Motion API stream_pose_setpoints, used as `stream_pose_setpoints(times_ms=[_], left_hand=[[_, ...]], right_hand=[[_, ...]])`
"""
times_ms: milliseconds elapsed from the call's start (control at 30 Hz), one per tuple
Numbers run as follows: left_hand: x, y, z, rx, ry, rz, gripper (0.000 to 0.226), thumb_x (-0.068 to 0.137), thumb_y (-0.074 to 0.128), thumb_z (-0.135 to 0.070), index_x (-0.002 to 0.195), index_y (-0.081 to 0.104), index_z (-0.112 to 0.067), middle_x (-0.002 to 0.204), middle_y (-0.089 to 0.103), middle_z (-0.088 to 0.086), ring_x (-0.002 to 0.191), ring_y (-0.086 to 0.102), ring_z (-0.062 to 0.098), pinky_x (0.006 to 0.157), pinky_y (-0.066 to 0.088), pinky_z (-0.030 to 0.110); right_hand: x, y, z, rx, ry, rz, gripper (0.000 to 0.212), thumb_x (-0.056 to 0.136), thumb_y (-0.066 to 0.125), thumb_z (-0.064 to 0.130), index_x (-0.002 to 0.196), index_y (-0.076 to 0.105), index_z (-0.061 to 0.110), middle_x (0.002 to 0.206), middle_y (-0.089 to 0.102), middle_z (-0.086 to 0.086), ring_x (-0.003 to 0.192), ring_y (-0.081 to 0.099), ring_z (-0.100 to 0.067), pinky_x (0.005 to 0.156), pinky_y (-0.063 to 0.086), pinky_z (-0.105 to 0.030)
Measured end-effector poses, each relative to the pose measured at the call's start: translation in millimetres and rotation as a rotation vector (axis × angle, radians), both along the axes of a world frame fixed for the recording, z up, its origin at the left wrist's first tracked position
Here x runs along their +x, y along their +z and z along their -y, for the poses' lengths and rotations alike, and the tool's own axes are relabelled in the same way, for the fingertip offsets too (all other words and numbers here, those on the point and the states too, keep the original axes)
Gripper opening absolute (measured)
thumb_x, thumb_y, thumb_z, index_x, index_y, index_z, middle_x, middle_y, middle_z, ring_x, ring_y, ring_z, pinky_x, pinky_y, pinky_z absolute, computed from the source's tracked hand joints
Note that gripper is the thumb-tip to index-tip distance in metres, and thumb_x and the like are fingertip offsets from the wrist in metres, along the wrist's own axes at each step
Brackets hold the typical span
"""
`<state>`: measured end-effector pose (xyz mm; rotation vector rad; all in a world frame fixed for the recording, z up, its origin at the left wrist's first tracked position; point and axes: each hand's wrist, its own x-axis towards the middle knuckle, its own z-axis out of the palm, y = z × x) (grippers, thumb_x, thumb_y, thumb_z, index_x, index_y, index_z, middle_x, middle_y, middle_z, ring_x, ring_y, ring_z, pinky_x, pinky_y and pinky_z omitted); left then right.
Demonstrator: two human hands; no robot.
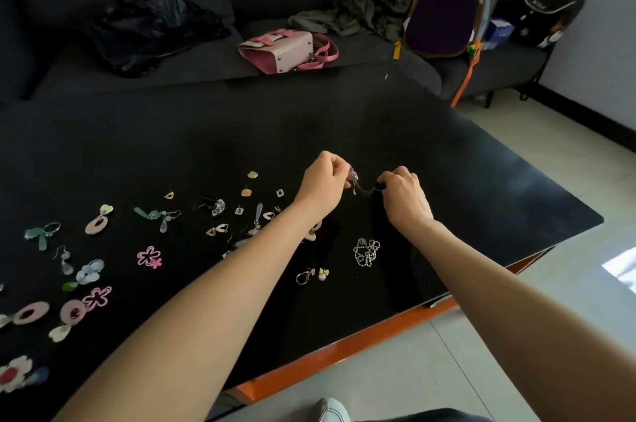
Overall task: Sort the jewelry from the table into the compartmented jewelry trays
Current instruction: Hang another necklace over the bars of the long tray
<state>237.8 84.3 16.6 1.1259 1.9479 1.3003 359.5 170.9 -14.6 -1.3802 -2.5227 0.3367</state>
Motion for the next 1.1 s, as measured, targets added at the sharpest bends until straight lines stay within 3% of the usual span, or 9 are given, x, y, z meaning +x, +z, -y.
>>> stream_pose_setpoints(times_ms=[133, 267, 400, 500, 600, 800, 867, 967, 1100], left_hand=[[-4, 13, 14, 0.127, 0.097, 0.241, 0.011, 0.098, 0.044, -0.014, 0.105, 0.053, -0.01, 0.086, 0.059, -0.003, 0.081, 0.059, 0.006, 0.077, 0.05, 0.02], [-15, 36, 46, 0.268, 0.158, 0.54, 0.017, 0.098, 0.04, -0.005, 0.095, 0.055, -0.013, 0.079, 0.055, 0.001, 0.075, 0.059, 0.01, 0.077, 0.053, 0.025], [-27, 71, 94, 0.366, 0.226, 0.717, 0.027, 0.095, 0.035, -0.002, 0.085, 0.058, -0.01, 0.068, 0.048, 0.0, 0.064, 0.05, 0.01, 0.07, 0.047, 0.027], [-34, 99, 140, 0.43, 0.257, 0.827, 0.023, 0.094, 0.043, -0.011, 0.076, 0.057, -0.009, 0.061, 0.045, -0.001, 0.058, 0.046, 0.009, 0.065, 0.044, 0.026], [-44, 120, 190, 0.398, 0.283, 0.62, 0.021, 0.091, 0.058, -0.022, 0.072, 0.055, -0.015, 0.061, 0.043, -0.005, 0.059, 0.044, 0.006, 0.063, 0.041, 0.022], [-75, 142, 306, 0.319, 0.469, 0.137, 0.006, 0.085, 0.068, -0.015, 0.086, 0.064, -0.019, 0.078, 0.057, -0.004, 0.076, 0.055, 0.007, 0.071, 0.045, 0.021], [-86, 145, 344, 0.205, 0.497, -0.002, 0.014, 0.08, 0.073, -0.02, 0.091, 0.066, -0.018, 0.072, 0.052, -0.005, 0.07, 0.051, 0.007, 0.069, 0.042, 0.022], [-98, 151, 405, -0.154, 0.404, -0.243, 0.03, 0.073, 0.08, -0.026, 0.099, 0.069, -0.016, 0.074, 0.054, -0.01, 0.075, 0.053, 0.007, 0.072, 0.039, 0.022], [-110, 158, 480, -0.294, 0.392, -0.379, 0.014, 0.077, 0.076, -0.021, 0.088, 0.076, -0.012, 0.08, 0.069, -0.005, 0.076, 0.059, 0.003, 0.073, 0.044, 0.021]], right_hand=[[-5, 5, 6, -0.116, 0.036, -0.075, 0.015, 0.09, 0.053, -0.001, 0.097, 0.062, 0.008, 0.105, 0.056, -0.011, 0.092, 0.056, -0.024, 0.07, 0.048, -0.031], [-13, 28, 32, -0.316, 0.055, -0.36, 0.008, 0.09, 0.059, 0.006, 0.088, 0.061, 0.013, 0.086, 0.063, -0.003, 0.073, 0.062, -0.01, 0.061, 0.049, -0.018], [-25, 69, 73, -0.478, 0.163, -0.522, 0.012, 0.09, 0.059, 0.004, 0.093, 0.065, 0.015, 0.086, 0.066, -0.002, 0.078, 0.067, -0.009, 0.071, 0.056, -0.02], [-39, 101, 111, -0.559, 0.258, -0.549, 0.015, 0.088, 0.06, 0.002, 0.092, 0.067, 0.015, 0.091, 0.069, -0.006, 0.082, 0.068, -0.012, 0.073, 0.055, -0.019], [-58, 127, 157, -0.611, 0.343, -0.554, 0.015, 0.088, 0.061, 0.001, 0.09, 0.068, 0.015, 0.092, 0.07, -0.008, 0.086, 0.069, -0.016, 0.081, 0.056, -0.025], [-104, 168, 255, -0.63, 0.56, -0.5, 0.02, 0.084, 0.061, -0.007, 0.092, 0.067, 0.01, 0.09, 0.069, -0.008, 0.089, 0.067, -0.018, 0.086, 0.055, -0.029], [-119, 181, 290, -0.648, 0.646, -0.49, 0.021, 0.083, 0.059, -0.01, 0.092, 0.067, 0.007, 0.087, 0.068, -0.008, 0.086, 0.066, -0.017, 0.083, 0.055, -0.026], [-144, 198, 346, -0.686, 0.775, -0.477, 0.016, 0.085, 0.059, -0.008, 0.097, 0.065, 0.001, 0.085, 0.067, -0.009, 0.082, 0.066, -0.016, 0.077, 0.057, -0.021], [-174, 212, 415, -0.755, 0.863, -0.521, 0.01, 0.086, 0.061, -0.006, 0.096, 0.064, -0.007, 0.078, 0.065, -0.012, 0.07, 0.065, -0.015, 0.065, 0.056, -0.016]])
